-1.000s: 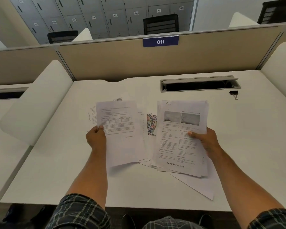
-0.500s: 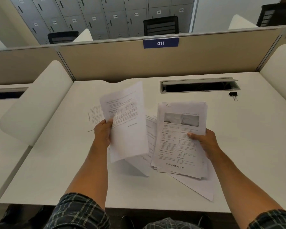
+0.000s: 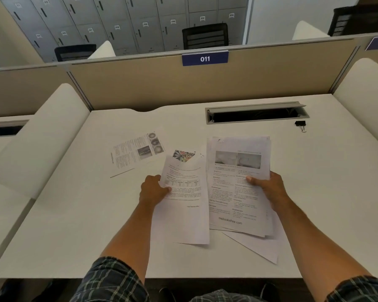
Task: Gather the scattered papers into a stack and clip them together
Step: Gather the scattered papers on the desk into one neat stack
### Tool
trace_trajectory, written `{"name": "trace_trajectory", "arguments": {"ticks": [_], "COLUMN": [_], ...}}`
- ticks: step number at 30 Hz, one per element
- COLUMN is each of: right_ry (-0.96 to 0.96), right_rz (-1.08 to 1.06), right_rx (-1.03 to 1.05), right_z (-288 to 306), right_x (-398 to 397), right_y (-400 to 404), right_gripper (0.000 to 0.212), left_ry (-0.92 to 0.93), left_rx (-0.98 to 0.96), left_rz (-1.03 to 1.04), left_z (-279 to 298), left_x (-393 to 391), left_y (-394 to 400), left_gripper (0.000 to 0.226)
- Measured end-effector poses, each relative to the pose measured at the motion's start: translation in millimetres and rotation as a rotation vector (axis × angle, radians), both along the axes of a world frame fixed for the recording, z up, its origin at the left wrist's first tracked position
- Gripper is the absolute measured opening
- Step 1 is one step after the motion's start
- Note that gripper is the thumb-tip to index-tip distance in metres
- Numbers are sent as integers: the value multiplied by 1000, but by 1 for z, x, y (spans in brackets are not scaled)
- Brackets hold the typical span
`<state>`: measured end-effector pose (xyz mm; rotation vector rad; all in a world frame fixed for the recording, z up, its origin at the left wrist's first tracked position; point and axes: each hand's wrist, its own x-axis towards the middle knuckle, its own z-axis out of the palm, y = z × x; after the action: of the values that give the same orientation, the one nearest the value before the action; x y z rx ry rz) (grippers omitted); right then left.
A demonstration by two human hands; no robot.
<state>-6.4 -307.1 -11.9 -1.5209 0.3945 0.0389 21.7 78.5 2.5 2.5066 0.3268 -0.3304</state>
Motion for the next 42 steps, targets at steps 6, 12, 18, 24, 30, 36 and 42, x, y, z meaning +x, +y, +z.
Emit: {"name": "trace_trajectory", "arguments": {"ticks": [6, 12, 18, 24, 30, 36, 42], "right_ry": [-14, -21, -20, 20, 59, 44, 3], "right_rz": [-1, -6, -24, -93, -69, -30, -24], "right_rx": [-10, -4, -11, 7, 11, 30, 133], "right_z": [0, 4, 6, 5, -1, 2, 10], "right_x": [-3, -5, -3, -4, -6, -3, 5], "right_y": [-5, -6, -11, -12, -6, 10, 22], "right_gripper": [41, 37, 39, 30, 30, 23, 29], "left_ry": [34, -23, -165, -254, -246, -142, 63], "left_rx": [303, 158, -388, -796, -1239, -1285, -1122], "left_rz": [-117, -78, 308, 639, 731, 560, 233], "left_z": [-9, -7, -1, 5, 12, 15, 16], "left_x": [-8, 2, 4, 6, 14, 19, 14], "left_y": [-19, -17, 3, 15, 13, -12, -29], "left_gripper": [74, 29, 23, 24, 22, 11, 32]}}
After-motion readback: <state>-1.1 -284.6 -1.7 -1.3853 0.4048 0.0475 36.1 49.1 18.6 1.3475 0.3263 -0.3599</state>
